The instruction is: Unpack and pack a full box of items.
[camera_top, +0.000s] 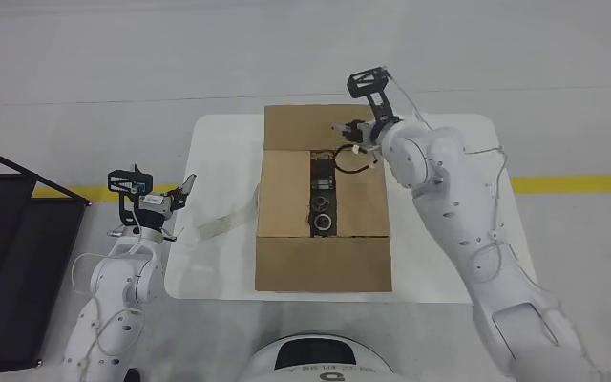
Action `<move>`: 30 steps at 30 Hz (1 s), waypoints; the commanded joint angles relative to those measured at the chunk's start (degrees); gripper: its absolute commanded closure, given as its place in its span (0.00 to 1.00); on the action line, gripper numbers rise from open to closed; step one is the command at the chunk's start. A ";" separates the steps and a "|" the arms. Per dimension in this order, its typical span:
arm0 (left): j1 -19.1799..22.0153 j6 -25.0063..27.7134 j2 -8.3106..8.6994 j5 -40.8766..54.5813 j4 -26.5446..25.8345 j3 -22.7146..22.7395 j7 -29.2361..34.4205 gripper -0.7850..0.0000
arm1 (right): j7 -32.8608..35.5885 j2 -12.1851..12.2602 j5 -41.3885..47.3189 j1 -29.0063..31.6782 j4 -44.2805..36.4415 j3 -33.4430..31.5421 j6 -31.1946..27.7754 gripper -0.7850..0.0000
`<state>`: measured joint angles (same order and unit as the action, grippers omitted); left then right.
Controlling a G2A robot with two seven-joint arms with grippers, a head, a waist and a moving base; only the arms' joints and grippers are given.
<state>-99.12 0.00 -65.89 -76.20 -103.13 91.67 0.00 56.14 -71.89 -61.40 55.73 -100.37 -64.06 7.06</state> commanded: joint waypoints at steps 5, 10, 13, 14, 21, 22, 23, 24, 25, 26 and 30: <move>0.00 0.00 0.00 0.00 0.00 0.00 0.00 0.00 | 0.40 -0.01 -0.44 -0.76 1.35 0.30 0.24 0.00; 0.00 0.00 0.00 0.00 0.00 0.00 0.00 0.00 | 0.40 -0.01 -0.44 -0.76 1.35 0.30 0.24 0.00; 0.00 0.00 0.00 0.00 0.00 0.00 0.00 0.00 | -2.60 -0.16 8.39 0.67 3.24 -1.63 -3.06 0.00; 0.00 0.00 0.00 0.00 0.00 0.00 0.00 0.00 | -3.14 -0.36 16.14 1.31 3.74 -2.55 -5.79 0.00; 0.00 0.00 0.00 0.00 0.00 0.00 0.00 0.00 | -0.68 -0.87 43.92 1.73 13.37 -4.50 -18.18 0.00; 0.00 0.00 0.00 0.00 0.00 0.00 0.00 0.00 | -0.26 -0.98 46.07 1.54 14.31 -4.13 -18.86 0.00; 0.00 0.00 0.00 0.00 0.00 0.00 0.00 0.00 | 0.65 -1.10 48.78 1.31 15.39 -3.65 -19.87 0.00; 0.00 0.00 0.00 0.00 0.00 0.00 0.00 0.00 | 1.37 -1.19 50.45 0.90 16.56 -3.20 -20.44 0.00; 0.00 0.00 0.00 0.00 0.00 0.00 0.00 0.00 | 1.42 -1.26 50.55 0.32 17.54 -2.72 -20.11 0.00; 0.00 0.00 0.00 0.00 0.00 0.00 0.00 0.00 | 1.36 -1.29 50.51 0.14 17.71 -2.51 -20.07 0.00; 0.00 0.00 0.00 0.00 0.00 0.00 0.00 0.00 | 1.36 -1.29 50.51 0.14 17.71 -2.51 -20.07 0.00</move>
<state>-99.12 0.00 -65.89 -76.20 -103.13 91.67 0.00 57.51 -73.18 -10.89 55.85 -82.63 -66.56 -13.00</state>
